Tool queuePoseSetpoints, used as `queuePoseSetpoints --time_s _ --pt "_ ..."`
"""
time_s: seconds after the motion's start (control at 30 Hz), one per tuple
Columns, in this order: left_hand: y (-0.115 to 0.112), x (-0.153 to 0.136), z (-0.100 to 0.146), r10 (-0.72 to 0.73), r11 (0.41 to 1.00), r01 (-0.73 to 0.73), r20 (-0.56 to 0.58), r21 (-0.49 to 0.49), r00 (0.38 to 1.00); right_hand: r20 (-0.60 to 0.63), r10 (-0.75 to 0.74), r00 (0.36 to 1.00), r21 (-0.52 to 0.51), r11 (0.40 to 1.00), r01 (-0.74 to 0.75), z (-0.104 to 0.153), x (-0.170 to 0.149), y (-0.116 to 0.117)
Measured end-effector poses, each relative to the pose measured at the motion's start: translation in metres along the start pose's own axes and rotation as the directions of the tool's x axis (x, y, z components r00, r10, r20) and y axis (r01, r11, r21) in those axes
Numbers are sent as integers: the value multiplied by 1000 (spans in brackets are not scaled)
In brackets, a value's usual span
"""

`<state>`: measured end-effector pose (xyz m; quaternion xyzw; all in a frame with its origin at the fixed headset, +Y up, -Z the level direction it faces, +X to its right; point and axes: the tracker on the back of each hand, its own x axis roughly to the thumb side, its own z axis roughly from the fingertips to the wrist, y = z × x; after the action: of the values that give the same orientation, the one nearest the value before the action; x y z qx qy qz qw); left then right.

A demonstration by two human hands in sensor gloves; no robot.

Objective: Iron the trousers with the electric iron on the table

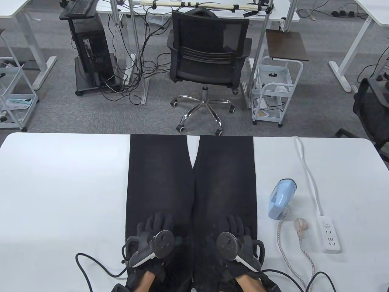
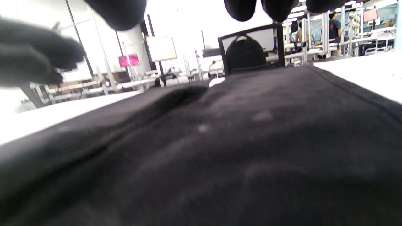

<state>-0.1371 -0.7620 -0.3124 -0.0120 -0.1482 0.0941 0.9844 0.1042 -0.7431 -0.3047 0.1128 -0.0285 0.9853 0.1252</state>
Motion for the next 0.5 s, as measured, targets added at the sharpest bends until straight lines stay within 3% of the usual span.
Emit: queuePoseSetpoints --time_s 0.07,0.2,0.3,0.4,0.5 --pt "1 0 1 12 1000 -12 6 -1 1000 -7 -49 999 -98 994 48 5 1 -30" --pt "2 1 1 25 1000 -25 24 2 999 -42 -79 996 -183 981 70 11 -13 -89" --pt "4 4 2 32 999 -33 44 14 998 -142 -80 987 -230 972 46 10 -54 -142" --pt "6 8 3 38 999 -39 60 25 997 -269 -73 960 -238 971 8 2 -102 -162" --pt "7 12 4 40 999 -42 77 27 996 -430 -26 902 -180 982 -58 -9 -157 -151"
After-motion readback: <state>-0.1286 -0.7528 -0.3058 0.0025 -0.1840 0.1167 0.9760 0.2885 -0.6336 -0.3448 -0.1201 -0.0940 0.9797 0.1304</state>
